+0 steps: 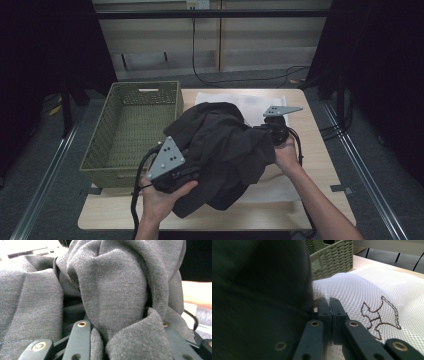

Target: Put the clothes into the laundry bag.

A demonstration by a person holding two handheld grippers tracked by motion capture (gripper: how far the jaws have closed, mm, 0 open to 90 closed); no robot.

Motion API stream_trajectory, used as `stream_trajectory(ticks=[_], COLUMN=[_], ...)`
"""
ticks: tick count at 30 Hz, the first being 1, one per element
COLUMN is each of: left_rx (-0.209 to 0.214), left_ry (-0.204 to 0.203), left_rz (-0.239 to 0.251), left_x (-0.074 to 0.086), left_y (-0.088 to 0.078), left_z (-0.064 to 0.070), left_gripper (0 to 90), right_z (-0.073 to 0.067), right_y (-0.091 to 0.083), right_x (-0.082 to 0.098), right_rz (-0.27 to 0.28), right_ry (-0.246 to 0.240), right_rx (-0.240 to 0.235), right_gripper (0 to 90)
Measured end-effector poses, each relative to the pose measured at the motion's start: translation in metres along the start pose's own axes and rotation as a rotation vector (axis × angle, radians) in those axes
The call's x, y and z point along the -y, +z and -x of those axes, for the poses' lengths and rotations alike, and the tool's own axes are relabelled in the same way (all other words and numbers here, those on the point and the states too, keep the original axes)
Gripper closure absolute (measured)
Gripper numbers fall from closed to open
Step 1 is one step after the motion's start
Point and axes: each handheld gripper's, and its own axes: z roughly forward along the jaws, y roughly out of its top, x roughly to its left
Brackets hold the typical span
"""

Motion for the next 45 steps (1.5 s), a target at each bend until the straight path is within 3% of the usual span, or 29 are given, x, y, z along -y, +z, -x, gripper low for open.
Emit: stream_trajectory(ticks=[8, 13, 15, 22, 27, 30, 33, 39, 42, 45], left_rx=[0.011, 0.063, 0.079, 0.148, 0.162, 0.186, 0.210, 0.238, 0.265, 0.258], left_ry=[0.056, 0.053, 0.076, 0.056, 0.095, 0.100, 0.073, 0.087, 0.053, 0.049], left_rz=[-0.089, -0.104, -0.126, -0.159, -0.221, -0.288, -0.308, -0.394, -0.390, -0.369], left_x=[0.013, 0.015, 0.017, 0.047, 0.057, 0.066, 0.080, 0.092, 0.101, 0.105], left_y=[0.031, 0.052, 0.058, 0.090, 0.106, 0.119, 0.132, 0.150, 0.154, 0.152], left_z=[0.007, 0.010, 0.012, 0.021, 0.032, 0.032, 0.033, 0.036, 0.034, 0.035], left_gripper=[65.4, 65.3, 65.2, 65.1, 65.0, 65.0, 65.0, 64.6, 64.7, 64.8], right_z=[-0.002, -0.004, -0.002, 0.006, 0.009, 0.008, 0.004, 0.000, -0.003, -0.007], right_y=[0.006, 0.009, 0.010, 0.007, 0.006, 0.004, 0.005, 0.006, 0.001, -0.005], right_x=[0.002, 0.003, 0.005, 0.008, 0.009, 0.008, 0.007, 0.004, 0.000, -0.007], right_rz=[-0.031, -0.041, -0.039, -0.047, -0.040, -0.032, -0.035, -0.030, -0.013, 0.013], right_ry=[-0.006, -0.005, 0.012, 0.039, 0.054, 0.052, 0.041, 0.023, 0.023, 0.011], right_rx=[0.011, 0.002, -0.007, -0.002, -0.010, -0.022, -0.024, -0.035, -0.051, -0.062], right_gripper=[88.5, 88.6, 88.6, 88.6, 88.6, 88.6, 88.6, 88.6, 88.6, 88.5])
